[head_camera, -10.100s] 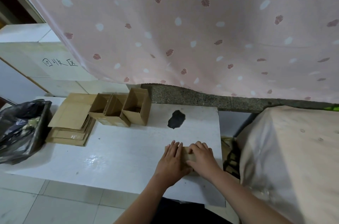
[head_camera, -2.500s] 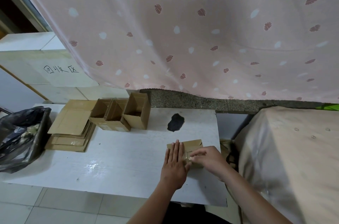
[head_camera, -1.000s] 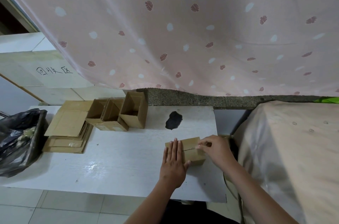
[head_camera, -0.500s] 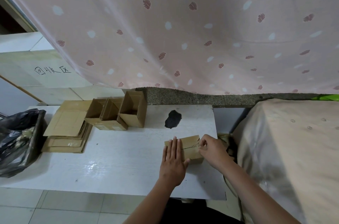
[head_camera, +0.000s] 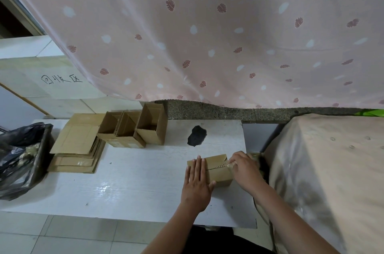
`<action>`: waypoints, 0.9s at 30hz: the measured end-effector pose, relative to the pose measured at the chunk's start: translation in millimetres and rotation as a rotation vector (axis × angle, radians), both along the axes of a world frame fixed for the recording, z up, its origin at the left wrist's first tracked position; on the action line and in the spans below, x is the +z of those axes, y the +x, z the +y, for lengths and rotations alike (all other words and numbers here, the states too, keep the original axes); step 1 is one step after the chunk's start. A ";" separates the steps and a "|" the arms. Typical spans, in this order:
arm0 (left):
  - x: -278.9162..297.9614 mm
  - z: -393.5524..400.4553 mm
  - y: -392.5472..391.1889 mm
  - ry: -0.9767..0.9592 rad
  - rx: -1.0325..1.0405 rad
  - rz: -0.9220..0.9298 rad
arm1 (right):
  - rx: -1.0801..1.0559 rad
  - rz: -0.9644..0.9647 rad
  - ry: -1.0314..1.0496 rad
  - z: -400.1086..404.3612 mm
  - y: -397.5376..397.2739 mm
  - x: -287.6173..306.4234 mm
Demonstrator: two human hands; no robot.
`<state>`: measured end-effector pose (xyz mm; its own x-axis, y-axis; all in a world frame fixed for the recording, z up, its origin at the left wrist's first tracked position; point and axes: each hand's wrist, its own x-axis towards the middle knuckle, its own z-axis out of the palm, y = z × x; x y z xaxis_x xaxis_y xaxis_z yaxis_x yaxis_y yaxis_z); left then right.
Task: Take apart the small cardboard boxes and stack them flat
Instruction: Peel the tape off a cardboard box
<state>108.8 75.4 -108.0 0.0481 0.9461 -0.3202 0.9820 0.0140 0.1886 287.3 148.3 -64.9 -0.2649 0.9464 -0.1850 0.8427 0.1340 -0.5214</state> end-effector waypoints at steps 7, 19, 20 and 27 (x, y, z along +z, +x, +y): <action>-0.9 0.0 -1.0 -0.011 -0.001 0.006 | -0.320 0.260 -0.253 2.4 0.6 -1.6; -0.2 0.7 -0.8 -0.022 -0.001 0.005 | -0.299 0.212 -0.111 -3.7 5.0 -4.6; 0.2 0.7 -0.5 -0.024 -0.002 0.007 | -0.267 0.163 -0.062 -3.7 3.7 -3.5; 1.2 0.8 -0.7 -0.037 0.010 0.017 | -0.128 0.185 0.067 -5.7 -3.4 -10.9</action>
<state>108.1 76.2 -106.8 0.0331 0.9339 -0.3560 0.9847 0.0305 0.1715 283.9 142.7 -75.9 -0.1650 0.9831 -0.0797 0.7458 0.0715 -0.6624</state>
